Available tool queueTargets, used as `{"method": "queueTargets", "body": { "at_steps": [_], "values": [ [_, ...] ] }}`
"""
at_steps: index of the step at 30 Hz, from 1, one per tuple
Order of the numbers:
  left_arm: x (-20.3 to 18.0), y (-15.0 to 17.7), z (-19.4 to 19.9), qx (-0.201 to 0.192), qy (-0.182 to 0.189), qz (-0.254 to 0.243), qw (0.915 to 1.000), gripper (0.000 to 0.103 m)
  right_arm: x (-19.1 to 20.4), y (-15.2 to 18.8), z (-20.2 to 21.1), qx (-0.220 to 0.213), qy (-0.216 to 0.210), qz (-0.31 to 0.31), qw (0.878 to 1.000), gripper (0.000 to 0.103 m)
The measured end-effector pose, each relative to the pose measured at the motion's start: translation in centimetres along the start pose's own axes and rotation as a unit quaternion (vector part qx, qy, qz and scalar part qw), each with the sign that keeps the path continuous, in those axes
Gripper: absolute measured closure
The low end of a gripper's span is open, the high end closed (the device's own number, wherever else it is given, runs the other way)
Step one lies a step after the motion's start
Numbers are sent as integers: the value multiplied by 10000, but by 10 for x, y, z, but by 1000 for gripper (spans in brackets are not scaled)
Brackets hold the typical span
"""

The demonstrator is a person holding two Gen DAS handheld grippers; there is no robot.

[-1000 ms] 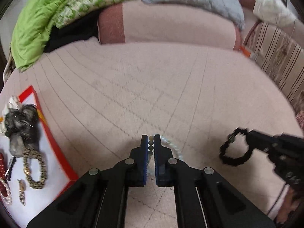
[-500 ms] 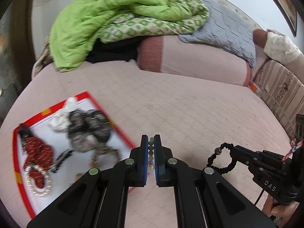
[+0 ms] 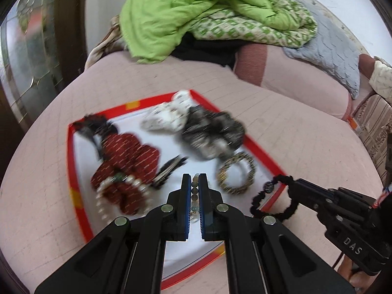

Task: Organize jewelry
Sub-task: 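Carry both bracelets over the tray and release them with both tools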

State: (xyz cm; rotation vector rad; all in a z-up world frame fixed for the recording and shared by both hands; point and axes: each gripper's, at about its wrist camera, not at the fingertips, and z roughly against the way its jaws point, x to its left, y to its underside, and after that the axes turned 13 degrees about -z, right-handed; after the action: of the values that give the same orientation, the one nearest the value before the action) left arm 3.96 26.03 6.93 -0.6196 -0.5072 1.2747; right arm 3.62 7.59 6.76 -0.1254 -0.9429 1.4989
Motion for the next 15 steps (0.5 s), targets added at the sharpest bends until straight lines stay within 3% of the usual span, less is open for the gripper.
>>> {"method": "queueTargets", "body": {
  "at_steps": [8,15],
  "values": [
    [27,26,-3,326,-87,155,9993,98,32,13,-41,313,151,266,9990,93],
    [38,41,-8,563,-166,189,9981,98,33,19,-60,491,435,335,9973,92]
  ]
}}
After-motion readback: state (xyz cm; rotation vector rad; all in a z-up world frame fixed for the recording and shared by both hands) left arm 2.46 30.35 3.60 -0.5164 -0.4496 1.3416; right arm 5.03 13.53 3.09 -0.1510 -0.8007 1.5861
